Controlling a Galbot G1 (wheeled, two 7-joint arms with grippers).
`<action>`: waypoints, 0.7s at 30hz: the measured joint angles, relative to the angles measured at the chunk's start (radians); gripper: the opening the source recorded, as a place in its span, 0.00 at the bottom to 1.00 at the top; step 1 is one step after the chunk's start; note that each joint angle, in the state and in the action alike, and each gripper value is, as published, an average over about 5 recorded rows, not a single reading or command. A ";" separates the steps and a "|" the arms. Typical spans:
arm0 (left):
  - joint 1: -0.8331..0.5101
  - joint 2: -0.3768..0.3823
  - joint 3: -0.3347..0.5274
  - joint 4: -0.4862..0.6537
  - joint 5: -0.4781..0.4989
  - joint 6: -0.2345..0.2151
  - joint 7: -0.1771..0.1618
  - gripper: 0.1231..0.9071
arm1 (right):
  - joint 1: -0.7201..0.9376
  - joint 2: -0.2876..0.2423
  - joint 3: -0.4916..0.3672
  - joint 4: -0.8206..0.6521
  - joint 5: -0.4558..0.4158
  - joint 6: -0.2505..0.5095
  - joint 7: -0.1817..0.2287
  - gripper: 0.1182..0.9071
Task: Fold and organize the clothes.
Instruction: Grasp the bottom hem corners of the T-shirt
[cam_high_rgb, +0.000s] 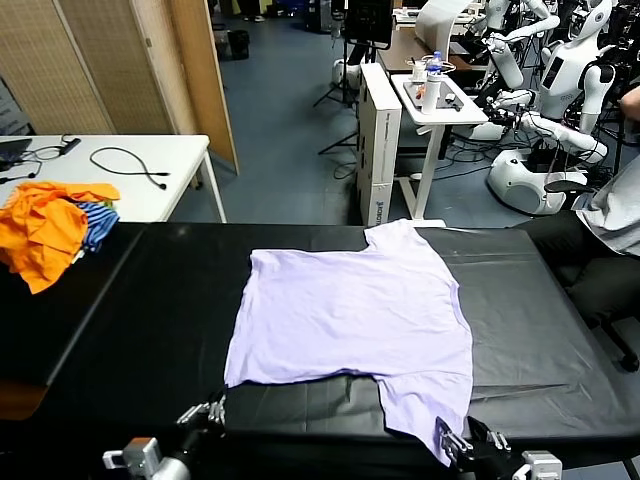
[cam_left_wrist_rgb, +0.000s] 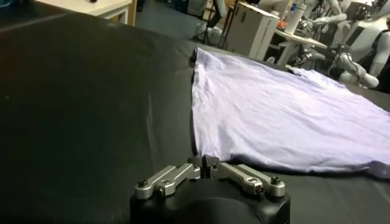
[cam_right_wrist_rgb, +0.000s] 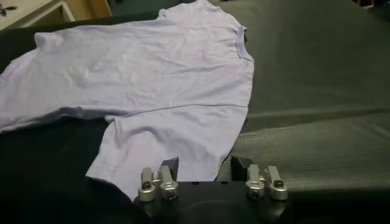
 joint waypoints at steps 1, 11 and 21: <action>0.003 0.000 -0.001 -0.004 0.000 0.000 -0.002 0.03 | -0.002 0.000 -0.001 0.004 0.000 -0.004 0.005 0.13; 0.060 0.007 -0.032 -0.066 -0.001 -0.001 -0.022 0.03 | -0.066 0.008 0.002 0.080 -0.038 -0.052 0.057 0.03; 0.172 0.017 -0.083 -0.174 -0.010 -0.015 -0.022 0.03 | -0.085 -0.004 0.004 0.129 -0.057 -0.054 0.053 0.03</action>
